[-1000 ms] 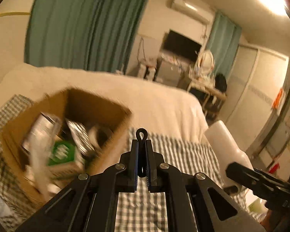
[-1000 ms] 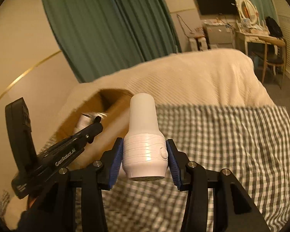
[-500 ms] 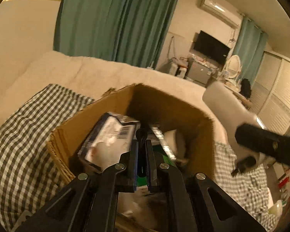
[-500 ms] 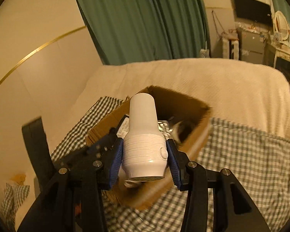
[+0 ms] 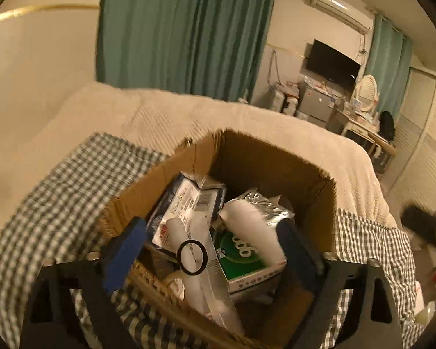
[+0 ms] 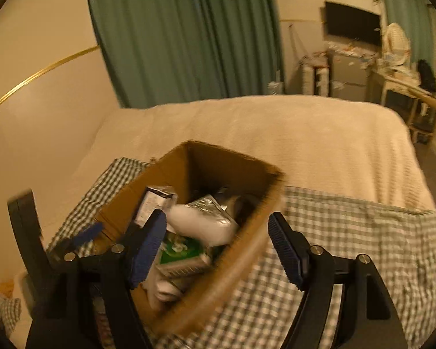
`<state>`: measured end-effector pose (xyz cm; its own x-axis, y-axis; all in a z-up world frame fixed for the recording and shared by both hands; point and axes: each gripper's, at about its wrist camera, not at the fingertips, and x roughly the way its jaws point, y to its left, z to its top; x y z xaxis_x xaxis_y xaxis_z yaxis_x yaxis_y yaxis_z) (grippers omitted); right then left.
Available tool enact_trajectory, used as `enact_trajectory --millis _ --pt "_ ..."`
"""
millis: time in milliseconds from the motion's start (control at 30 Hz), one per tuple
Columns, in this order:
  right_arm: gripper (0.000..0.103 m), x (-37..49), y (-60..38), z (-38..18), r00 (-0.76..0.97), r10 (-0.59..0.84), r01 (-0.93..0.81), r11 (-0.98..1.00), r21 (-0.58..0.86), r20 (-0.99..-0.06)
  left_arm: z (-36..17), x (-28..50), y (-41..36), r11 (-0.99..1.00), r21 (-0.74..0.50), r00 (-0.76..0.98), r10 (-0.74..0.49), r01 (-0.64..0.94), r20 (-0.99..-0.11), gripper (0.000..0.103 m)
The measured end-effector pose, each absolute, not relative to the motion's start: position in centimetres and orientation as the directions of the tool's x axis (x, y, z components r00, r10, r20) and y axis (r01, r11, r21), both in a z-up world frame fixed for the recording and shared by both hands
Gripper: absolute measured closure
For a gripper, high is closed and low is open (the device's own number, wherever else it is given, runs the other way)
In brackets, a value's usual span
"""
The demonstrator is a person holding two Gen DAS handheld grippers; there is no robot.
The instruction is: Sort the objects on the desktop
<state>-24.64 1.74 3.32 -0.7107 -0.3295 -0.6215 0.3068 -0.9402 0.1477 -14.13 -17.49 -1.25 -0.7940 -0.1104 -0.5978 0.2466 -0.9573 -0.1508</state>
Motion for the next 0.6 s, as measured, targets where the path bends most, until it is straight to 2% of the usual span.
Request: enact_trajectory --millis 67,233,400,433,600 --pt "0.016 -23.1 3.3 3.7 -0.731 -0.301 0.278 -0.951 0.135 -0.612 0.2 -12.4 -16.0 -0.957 -0.142 -0.808 -0.129 0.254 -0.575 0.000" --pt "0.016 -18.4 8.0 5.4 -0.771 -0.252 0.207 -0.968 0.143 -0.584 2.6 -9.0 -12.1 -0.972 -0.106 -0.829 -0.120 0.211 -0.546 0.000" --pt "0.005 -14.3 10.5 5.9 -0.814 -0.180 0.137 -0.983 0.119 -0.553 2.6 -6.3 -8.6 -0.982 -0.063 -0.824 -0.113 0.177 -0.554 0.000" --pt "0.000 -13.5 11.0 5.6 -0.822 -0.162 0.120 -0.986 0.113 -0.546 2.2 -5.9 -7.9 -0.986 -0.050 -0.820 -0.105 0.161 -0.562 0.000" --pt "0.001 -11.6 11.8 3.5 -0.808 -0.076 0.049 -0.997 0.062 -0.584 1.1 -4.9 -6.4 -0.995 -0.008 -0.819 -0.079 0.102 -0.568 0.000"
